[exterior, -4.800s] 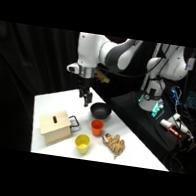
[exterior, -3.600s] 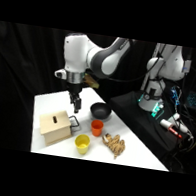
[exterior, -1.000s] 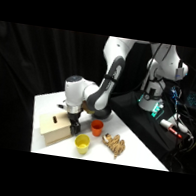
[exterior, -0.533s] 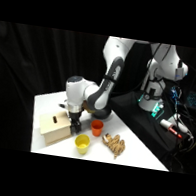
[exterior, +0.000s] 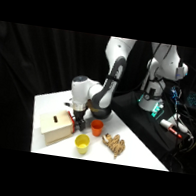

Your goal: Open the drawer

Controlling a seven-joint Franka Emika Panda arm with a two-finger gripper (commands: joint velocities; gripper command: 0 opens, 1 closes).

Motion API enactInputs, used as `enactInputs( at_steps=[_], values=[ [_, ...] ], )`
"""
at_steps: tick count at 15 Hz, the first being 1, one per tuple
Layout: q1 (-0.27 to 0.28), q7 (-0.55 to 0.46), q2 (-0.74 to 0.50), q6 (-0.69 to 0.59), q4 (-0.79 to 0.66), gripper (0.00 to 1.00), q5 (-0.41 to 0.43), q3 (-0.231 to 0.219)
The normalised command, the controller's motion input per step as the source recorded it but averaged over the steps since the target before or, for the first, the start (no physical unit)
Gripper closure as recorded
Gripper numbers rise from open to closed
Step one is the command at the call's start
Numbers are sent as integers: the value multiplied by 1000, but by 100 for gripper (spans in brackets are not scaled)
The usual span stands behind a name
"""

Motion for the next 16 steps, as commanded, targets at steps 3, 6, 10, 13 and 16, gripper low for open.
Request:
enactInputs(
  at_steps=[3, 6, 10, 13, 16],
  values=[
    [-10, 56, -389, 159, -473, 0, -19, -53],
    [-35, 42, -352, 149, -411, 0, 5, -26],
    [-76, 2, -294, 134, -346, 0, 44, 17],
    [-93, -30, -254, 116, -299, 0, 71, 42],
    [-87, -38, -246, 101, -278, 0, 78, 49]
  ],
)
